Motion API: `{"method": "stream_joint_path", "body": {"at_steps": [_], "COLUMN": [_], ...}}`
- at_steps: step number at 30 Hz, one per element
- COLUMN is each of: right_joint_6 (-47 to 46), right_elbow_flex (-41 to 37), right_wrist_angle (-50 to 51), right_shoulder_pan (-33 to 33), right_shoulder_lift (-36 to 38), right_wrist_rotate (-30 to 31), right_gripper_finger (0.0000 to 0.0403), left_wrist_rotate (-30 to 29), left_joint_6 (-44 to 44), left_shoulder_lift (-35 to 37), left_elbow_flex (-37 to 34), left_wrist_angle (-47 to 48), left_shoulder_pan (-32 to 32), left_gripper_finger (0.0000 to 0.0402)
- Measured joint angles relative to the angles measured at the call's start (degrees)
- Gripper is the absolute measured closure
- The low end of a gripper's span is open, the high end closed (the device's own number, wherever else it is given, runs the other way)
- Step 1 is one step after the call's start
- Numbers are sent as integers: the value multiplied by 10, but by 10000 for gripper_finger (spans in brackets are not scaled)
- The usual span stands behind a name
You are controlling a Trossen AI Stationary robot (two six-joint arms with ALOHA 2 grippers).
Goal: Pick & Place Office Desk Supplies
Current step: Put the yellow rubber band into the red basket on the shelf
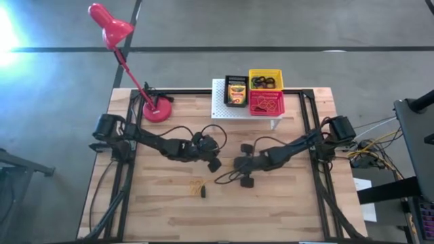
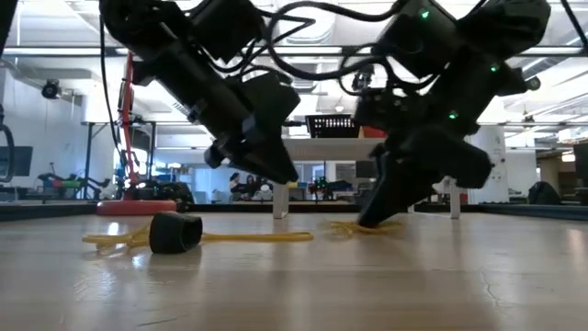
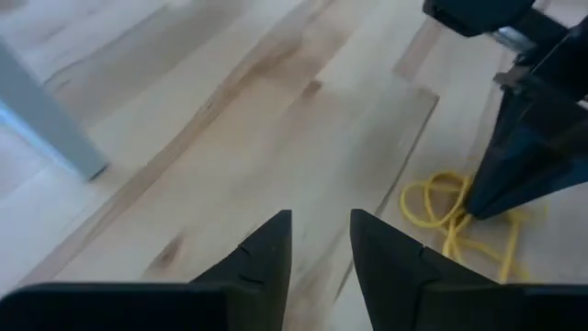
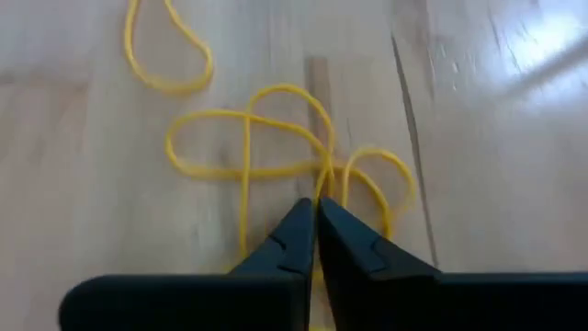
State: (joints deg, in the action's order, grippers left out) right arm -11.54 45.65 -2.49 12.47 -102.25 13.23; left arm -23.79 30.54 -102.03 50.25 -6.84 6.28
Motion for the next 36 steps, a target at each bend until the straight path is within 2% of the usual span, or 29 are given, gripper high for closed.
{"method": "stream_joint_path", "body": {"at_steps": [5, 16, 23, 30, 36], "right_joint_6": [0, 49, 166, 279, 340], "right_elbow_flex": [-4, -16, 1, 71, 129], "right_wrist_angle": [-2, 69, 92, 92, 95], "right_shoulder_pan": [-1, 0, -17, -85, -200], "right_shoulder_lift": [33, 276, 422, 499, 499], "right_wrist_rotate": [3, 14, 117, 228, 245], "right_gripper_finger": [394, 394, 394, 394, 394], "left_wrist_rotate": [0, -11, -11, -18, -24], "left_joint_6": [-1, 0, 10, 9, -2], "left_shoulder_lift": [7, 4, 2, 2, 2], "left_elbow_flex": [-4, -11, -12, -12, -12], "left_wrist_angle": [-7, -19, -28, -29, -29], "left_shoulder_pan": [1, 5, 8, 9, 9], "left_gripper_finger": [283, 283, 283, 283, 283]}}
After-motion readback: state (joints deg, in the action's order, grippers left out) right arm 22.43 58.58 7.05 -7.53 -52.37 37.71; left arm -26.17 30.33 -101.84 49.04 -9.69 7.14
